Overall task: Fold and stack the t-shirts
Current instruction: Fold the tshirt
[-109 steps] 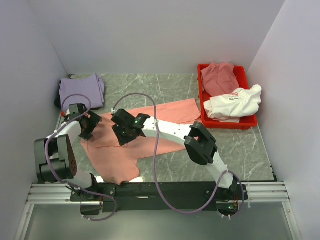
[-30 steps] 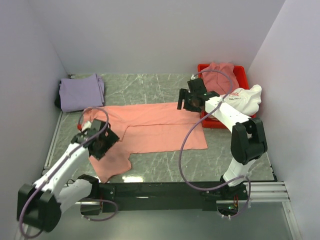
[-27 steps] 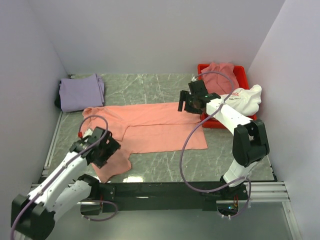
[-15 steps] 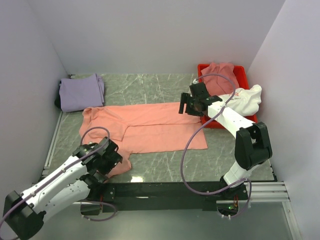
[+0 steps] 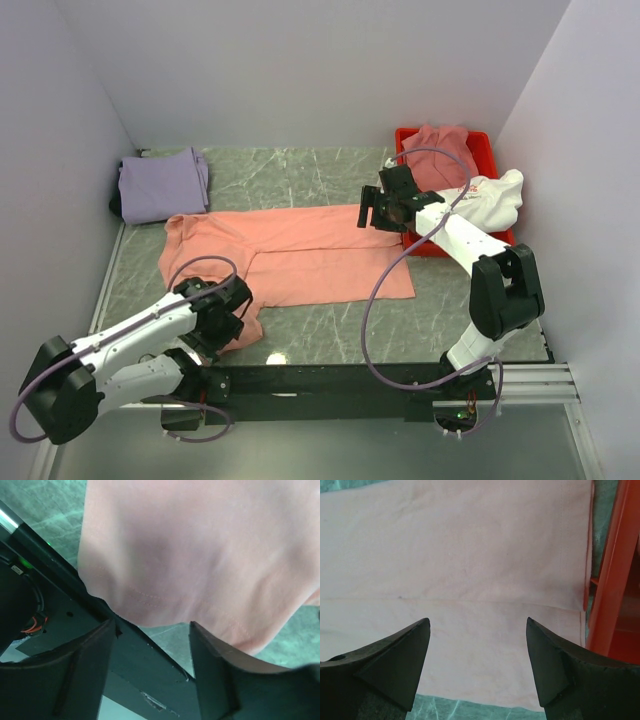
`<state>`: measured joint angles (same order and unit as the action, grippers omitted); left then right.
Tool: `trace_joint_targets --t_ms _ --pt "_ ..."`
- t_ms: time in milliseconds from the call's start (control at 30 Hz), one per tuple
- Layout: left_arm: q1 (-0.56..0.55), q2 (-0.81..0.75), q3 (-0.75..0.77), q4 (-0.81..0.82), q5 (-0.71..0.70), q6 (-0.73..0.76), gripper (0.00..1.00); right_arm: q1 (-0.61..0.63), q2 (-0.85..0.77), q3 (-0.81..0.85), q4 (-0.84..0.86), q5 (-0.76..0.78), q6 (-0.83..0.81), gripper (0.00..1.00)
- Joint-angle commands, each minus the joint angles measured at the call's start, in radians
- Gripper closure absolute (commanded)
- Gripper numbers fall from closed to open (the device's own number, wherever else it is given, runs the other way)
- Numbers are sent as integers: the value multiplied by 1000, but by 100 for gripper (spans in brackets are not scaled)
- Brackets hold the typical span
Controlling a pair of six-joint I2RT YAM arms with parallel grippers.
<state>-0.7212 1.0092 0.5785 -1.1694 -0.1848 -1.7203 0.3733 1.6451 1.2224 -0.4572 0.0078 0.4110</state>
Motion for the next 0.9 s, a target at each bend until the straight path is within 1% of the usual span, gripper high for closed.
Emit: trace_joint_targets --t_ms 0,67,367,467,567,600,667,700,767,833,867 --pt "-4 38 52 -36 -48 -32 35 4 -42 -6 9 15 -18 16" --pt "-4 66 61 -35 -54 -13 37 3 -42 -3 3 21 -23 16" --pt "-4 164 93 -35 -87 -31 40 1 -36 2 -9 34 -32 16" --pt "-3 204 107 -1 -108 -25 41 -2 -39 -1 -5 27 -37 16" --pt "-1 258 107 45 -94 -15 42 -7 -44 -4 -5 31 -37 16" --pt "-1 270 106 50 -94 -21 45 -11 -45 -4 -5 29 -37 16" --pt "-1 284 93 51 -88 -27 46 -14 -44 -1 -5 24 -32 16" --pt "-1 281 86 54 -84 -35 50 -16 -42 2 -8 24 -32 16" --pt "-1 258 52 62 -78 -47 51 -19 -42 -1 -8 29 -28 16" --pt "-1 234 29 100 -67 -51 57 -19 -42 -3 -6 27 -21 16" --pt "-3 229 8 111 -61 -56 62 -19 -41 -1 -8 30 -21 16"
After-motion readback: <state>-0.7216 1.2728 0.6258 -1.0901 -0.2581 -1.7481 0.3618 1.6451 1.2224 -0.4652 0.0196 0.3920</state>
